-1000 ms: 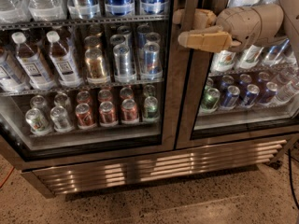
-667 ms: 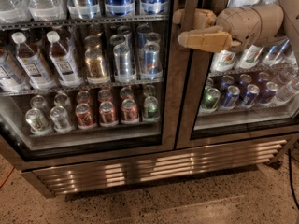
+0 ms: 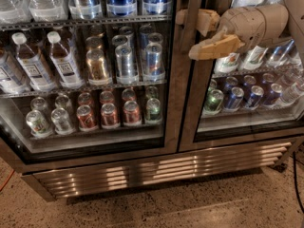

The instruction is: Open right fridge door

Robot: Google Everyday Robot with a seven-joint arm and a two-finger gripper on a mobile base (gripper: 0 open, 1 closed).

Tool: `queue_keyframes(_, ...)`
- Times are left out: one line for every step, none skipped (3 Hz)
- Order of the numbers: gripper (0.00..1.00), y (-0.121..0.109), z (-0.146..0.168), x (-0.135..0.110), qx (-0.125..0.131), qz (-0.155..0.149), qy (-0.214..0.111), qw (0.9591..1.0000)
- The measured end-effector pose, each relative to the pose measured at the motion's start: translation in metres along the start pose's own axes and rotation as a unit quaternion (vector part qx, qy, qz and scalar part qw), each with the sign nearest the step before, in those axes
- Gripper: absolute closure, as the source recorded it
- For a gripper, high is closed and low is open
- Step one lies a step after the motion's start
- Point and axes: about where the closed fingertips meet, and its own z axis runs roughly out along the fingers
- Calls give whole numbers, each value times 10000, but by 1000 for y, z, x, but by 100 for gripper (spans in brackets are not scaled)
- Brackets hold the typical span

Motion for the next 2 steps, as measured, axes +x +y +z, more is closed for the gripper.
queue_keyframes(0,3,-6,0,0,0,0,10000)
queue_keyframes(0,0,0,0,0,0,0,10000)
